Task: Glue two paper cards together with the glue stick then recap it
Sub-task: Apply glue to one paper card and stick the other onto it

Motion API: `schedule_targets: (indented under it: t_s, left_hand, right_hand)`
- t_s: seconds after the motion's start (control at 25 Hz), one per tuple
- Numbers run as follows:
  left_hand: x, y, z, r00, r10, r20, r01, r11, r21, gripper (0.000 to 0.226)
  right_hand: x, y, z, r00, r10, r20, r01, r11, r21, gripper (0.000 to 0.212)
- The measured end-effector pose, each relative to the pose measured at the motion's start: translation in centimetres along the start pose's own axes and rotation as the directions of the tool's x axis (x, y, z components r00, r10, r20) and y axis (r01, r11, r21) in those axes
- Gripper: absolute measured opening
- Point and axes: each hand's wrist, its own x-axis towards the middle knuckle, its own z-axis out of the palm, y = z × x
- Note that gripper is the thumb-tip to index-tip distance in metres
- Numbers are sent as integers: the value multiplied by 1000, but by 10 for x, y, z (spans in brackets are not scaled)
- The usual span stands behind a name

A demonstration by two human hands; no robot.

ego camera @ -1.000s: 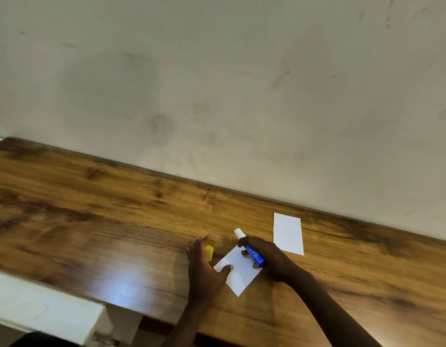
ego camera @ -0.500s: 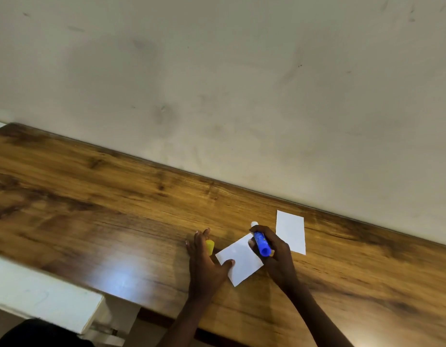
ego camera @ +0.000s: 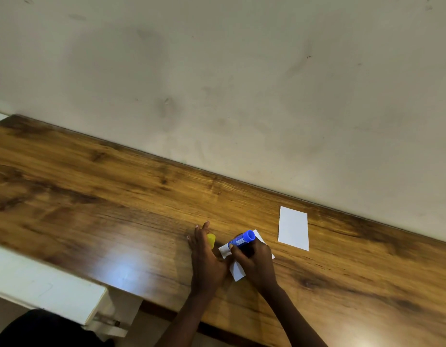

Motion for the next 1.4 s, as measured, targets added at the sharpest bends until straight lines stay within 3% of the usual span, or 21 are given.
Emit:
schedule_targets:
  t_s: [0.44,0.72,1.4]
  left_hand:
    - [0,0,0,1000,-24,11,24,1000,-15,80]
    - [2,-1,2,1000,-13,5,13,1000,-6,100]
    - [4,-7,6,998,-62,19,62,998,2,99]
  right_hand:
    - [2,1,0,994,-73,80,78,995,-67,19]
    - [6,13,-14,1000,-1,-27,-1,998,-55,23]
    - [27,27,-44,982,113,-154,-131,984,-118,26]
